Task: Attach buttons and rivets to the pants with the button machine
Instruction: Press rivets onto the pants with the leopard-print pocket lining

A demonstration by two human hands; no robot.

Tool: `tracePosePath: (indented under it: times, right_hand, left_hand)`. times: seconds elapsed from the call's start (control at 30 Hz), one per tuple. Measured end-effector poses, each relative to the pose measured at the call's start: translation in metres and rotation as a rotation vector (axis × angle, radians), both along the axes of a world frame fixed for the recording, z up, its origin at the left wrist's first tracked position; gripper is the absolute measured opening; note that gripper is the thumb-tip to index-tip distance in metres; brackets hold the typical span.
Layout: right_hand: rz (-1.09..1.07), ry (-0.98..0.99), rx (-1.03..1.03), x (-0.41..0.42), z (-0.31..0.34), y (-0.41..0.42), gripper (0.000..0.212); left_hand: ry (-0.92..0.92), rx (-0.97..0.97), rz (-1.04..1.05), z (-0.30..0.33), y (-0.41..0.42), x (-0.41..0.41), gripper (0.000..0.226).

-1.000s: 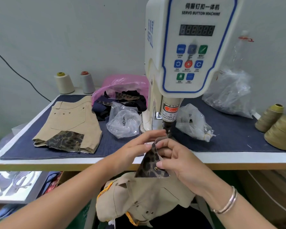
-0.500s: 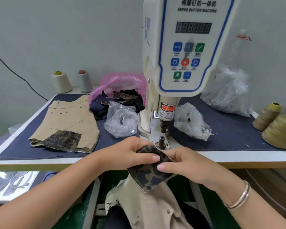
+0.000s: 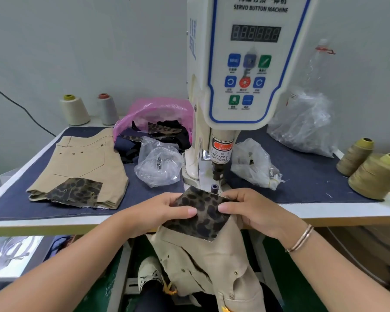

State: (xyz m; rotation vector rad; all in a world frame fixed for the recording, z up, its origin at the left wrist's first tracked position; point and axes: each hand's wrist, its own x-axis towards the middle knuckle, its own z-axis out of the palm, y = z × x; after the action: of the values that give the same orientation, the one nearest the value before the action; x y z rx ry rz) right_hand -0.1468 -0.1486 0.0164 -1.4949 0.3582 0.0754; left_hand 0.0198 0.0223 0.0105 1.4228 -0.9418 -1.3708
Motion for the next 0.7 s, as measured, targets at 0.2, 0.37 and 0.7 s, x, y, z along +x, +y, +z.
tracePosePath:
  times: [0.2,0.37,0.7]
  right_hand:
    - [-0.184,-0.098,0.237,0.009,-0.019,-0.020,0.018]
    - [-0.340,-0.215,0.294,0.023,-0.027,-0.023,0.028]
    - [-0.420,-0.306,0.296,0.032,-0.045,-0.028,0.018]
  left_hand:
    - [-0.076,-0.061,0.179,-0.012,-0.023,0.002,0.014]
    - [0.051,-0.102,0.259,-0.018,-0.037,0.006,0.027]
    - [0.205,-0.121,0.273,-0.027,-0.043,0.013,0.020]
